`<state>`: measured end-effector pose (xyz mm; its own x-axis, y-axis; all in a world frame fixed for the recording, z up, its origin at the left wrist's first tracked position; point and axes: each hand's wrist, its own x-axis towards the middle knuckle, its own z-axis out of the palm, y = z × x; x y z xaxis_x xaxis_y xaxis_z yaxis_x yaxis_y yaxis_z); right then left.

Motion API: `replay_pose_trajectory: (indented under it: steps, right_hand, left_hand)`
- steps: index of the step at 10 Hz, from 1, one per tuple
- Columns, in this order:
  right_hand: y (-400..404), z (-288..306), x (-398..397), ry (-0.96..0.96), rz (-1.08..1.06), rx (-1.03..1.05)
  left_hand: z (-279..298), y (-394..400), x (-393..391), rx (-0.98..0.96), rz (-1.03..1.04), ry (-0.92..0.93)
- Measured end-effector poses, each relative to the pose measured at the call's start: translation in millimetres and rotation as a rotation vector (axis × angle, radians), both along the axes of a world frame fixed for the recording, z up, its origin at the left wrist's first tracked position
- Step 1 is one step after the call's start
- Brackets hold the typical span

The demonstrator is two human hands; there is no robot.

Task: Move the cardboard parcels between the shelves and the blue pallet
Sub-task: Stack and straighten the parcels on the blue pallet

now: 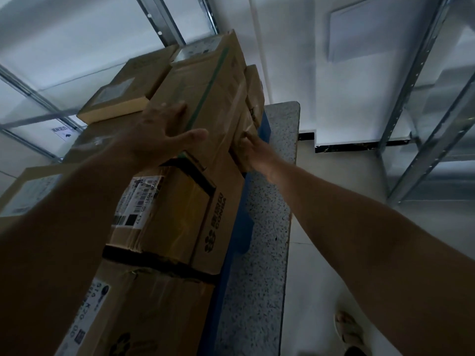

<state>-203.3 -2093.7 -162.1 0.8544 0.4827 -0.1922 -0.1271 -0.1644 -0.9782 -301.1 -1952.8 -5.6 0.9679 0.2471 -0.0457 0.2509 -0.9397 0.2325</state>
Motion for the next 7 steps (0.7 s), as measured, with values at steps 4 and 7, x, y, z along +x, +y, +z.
replay_pose_trajectory:
  steps: [4,7]
  right_hand:
    - [-1.6,-11.3,-28.9,0.053,-0.128,0.107]
    - [13.5,-20.8,-120.6,0.122,-0.018,0.161]
  left_hand:
    - [0.3,-1.4,-16.9,-0.035,-0.029,-0.051]
    - [1.1,9.0,-23.5,0.006,-0.018,-0.001]
